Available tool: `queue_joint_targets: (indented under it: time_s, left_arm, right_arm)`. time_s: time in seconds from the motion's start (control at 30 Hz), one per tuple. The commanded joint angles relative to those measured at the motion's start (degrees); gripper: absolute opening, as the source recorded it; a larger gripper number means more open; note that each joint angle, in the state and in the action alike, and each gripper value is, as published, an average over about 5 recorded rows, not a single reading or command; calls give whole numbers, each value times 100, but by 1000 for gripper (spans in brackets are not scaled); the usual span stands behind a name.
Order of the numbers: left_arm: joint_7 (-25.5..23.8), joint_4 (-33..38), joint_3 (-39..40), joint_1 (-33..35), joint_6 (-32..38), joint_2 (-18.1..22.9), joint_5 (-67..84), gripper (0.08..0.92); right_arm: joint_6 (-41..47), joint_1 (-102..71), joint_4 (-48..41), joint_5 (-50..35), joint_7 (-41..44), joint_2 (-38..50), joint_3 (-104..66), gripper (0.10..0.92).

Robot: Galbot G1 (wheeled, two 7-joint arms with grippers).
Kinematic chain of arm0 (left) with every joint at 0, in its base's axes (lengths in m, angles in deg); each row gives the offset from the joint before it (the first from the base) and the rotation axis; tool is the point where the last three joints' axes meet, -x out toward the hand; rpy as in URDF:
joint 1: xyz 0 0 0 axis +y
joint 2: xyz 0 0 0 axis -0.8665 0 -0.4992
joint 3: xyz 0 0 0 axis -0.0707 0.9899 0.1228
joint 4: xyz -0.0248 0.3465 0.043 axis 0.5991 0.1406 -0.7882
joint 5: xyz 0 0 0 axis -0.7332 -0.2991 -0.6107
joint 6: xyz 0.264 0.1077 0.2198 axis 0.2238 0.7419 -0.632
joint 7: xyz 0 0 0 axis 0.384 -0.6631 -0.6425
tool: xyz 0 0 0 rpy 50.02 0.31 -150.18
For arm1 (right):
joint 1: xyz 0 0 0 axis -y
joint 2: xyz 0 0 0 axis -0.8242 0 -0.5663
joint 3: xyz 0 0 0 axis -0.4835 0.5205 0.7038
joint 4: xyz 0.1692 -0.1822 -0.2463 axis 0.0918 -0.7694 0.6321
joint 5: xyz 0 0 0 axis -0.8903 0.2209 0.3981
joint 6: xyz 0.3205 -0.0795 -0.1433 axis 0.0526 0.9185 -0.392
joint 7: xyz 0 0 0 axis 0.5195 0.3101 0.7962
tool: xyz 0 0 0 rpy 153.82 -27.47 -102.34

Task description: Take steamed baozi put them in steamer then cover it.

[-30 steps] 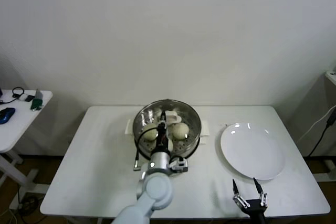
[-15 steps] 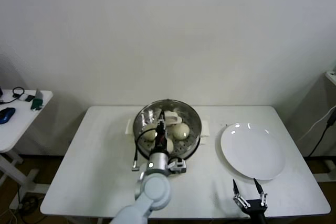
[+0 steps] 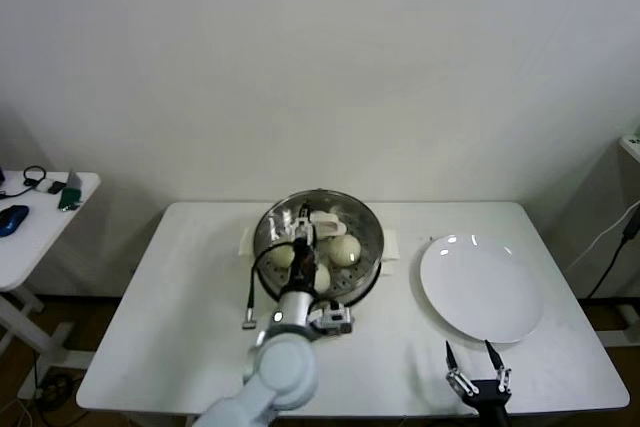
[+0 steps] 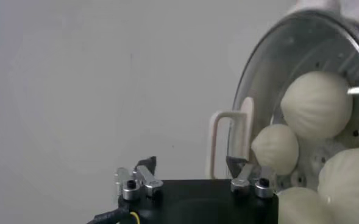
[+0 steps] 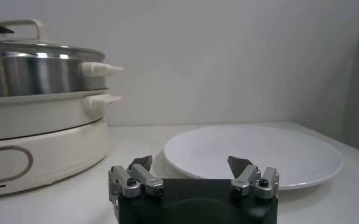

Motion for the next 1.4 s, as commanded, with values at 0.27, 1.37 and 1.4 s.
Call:
queue_joint_targets:
  time_s: [0.27,1.37,1.4]
  left_arm:
    - [1687,1682,-666,1196,1355,-634,4203,822]
    - [1663,-271,-4675,4195,5667,512,8485,823]
    - [1622,-308,-4654,4198,5682,524,8456,823]
  right_arm:
    - [338,101,334,171,-517,-62,67,823]
    - [205,263,266,205,-201,-49,180,823]
    - [200,264,267,204,-198,-47,180,823]
